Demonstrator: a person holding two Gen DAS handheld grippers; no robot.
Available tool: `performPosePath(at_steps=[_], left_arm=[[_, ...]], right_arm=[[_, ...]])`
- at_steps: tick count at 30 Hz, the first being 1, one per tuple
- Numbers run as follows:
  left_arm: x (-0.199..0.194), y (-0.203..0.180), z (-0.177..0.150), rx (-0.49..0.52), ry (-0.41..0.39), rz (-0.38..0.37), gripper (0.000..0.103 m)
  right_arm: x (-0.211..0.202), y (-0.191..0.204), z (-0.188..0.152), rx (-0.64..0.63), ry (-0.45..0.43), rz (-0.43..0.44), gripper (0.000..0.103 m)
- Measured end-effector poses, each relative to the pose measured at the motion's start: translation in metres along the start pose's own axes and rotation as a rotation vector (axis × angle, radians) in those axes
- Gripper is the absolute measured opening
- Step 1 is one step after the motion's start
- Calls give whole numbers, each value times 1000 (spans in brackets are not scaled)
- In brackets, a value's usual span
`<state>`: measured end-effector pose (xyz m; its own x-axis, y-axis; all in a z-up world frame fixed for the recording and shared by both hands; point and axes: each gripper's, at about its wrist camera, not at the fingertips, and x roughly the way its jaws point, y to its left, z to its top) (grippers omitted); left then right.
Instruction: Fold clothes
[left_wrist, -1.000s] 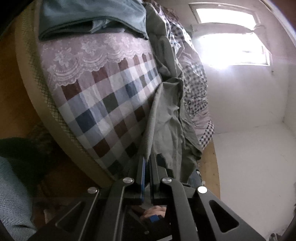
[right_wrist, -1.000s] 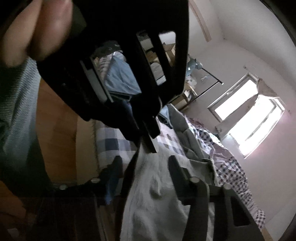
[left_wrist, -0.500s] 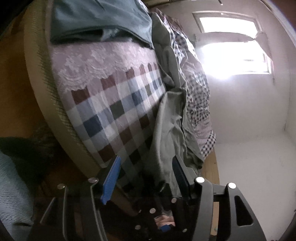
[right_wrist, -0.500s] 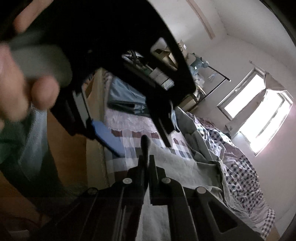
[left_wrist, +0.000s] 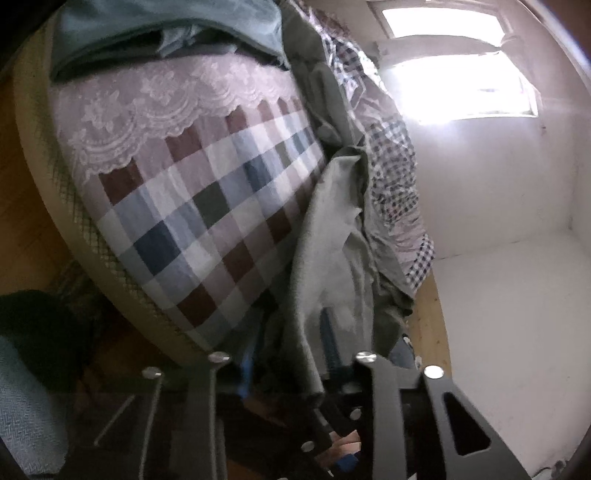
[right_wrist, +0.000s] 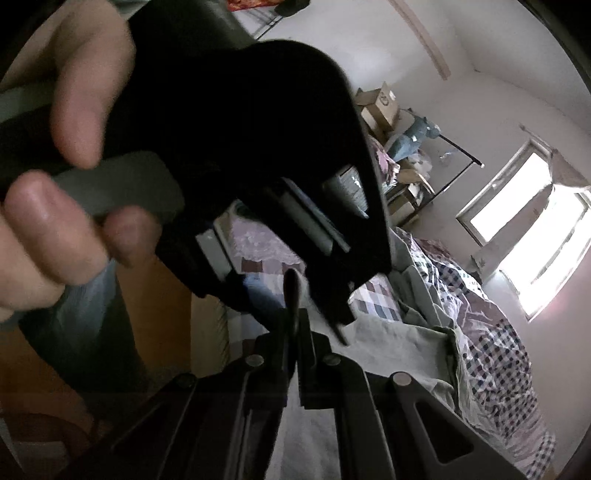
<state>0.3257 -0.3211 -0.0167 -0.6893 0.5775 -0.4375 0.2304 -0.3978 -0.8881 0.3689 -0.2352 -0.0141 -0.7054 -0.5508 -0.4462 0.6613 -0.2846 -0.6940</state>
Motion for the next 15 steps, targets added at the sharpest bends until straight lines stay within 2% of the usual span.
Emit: performPosePath(at_steps=[4,6,7,10,11,15], left_arm=[[1,5,0,-23,-3,2,18],[-2,6,1,-27,-14,2,7],[-4,6,1,-27,-19,3,4],[-7,6,0,-21,-26,18,2],[-7,4,0,-20,-24,22,2],[-10,-10,0,21,-24,32,2]], right_arm=[[1,6,-3,-47,10,-9,2],[-2,9,-4,-62,11,7,6],[-4,10,-5,-69,11,16,13],[-10,9,-10,-61,-1,28,38],[-13,8,-12,-49,-6,24,42],[-17,-1,-18,17,7,-39,45]])
